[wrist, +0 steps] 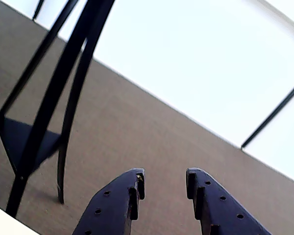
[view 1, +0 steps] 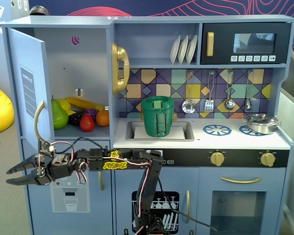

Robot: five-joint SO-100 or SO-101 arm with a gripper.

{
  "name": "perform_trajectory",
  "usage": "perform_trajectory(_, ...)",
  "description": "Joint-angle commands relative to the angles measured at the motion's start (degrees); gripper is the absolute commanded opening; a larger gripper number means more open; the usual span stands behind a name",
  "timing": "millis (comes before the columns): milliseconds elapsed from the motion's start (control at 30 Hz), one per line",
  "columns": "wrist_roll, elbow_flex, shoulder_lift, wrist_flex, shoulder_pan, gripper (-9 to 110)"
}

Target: Close the left cabinet door

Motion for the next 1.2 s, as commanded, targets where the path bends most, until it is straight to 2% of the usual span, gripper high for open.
perform_trajectory(0, -1.41, -6.50, 0.18, 4.13, 2.81, 0)
perform_trajectory(533, -2.20, 1.85, 10.11, 4.92, 18.90, 0)
perform_trajectory(800, -4.04, 10.72, 16.61, 0.79, 33.49, 0)
perform_trajectory(1033, -6.42, 10.20, 14.85, -2.99, 48.25, 0)
perform_trajectory(1167, -6.59, 9.49, 13.80, -4.31, 51.50, 0)
